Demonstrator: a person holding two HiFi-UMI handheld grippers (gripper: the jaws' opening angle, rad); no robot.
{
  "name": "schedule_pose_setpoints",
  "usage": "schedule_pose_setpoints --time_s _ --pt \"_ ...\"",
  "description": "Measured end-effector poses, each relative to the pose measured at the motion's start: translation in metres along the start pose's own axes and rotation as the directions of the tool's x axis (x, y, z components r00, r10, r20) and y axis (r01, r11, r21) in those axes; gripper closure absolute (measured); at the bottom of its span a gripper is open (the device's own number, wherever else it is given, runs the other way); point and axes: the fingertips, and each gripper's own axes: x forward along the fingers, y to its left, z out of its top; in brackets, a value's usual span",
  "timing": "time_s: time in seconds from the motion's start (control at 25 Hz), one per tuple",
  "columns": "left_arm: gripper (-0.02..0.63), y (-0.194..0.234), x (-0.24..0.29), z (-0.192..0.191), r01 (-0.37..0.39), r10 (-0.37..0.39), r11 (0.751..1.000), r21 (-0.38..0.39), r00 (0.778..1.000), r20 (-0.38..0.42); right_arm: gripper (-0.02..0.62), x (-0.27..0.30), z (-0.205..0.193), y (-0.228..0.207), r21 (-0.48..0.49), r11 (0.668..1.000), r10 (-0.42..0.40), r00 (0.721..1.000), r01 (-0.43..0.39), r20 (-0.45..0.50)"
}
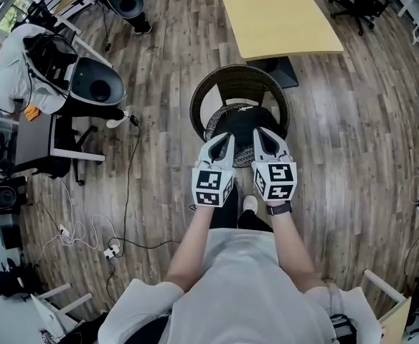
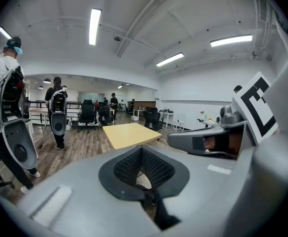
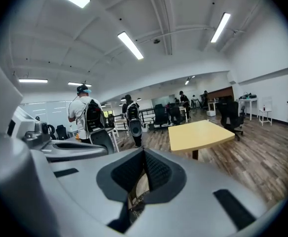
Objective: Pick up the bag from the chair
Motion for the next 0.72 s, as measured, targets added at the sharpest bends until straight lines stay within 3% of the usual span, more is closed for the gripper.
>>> schedule_pose_setpoints --time_s 0.36,0.72 --pt "0.603 0.037 0.076 -0.064 0.052 -0.060 0.995 -0.084 0.993 -0.100 0.595 0.076 -0.074 -0.027 0.042 0.998 -0.035 0.986 0.042 -0.164" --pt "0.603 0.080 0.134 -0.151 0.021 -0.068 0.976 -0.218 0.975 -0.210 0.595 0.136 -0.163 -0.054 0.064 0.996 -0.041 0.944 0.065 -0.327"
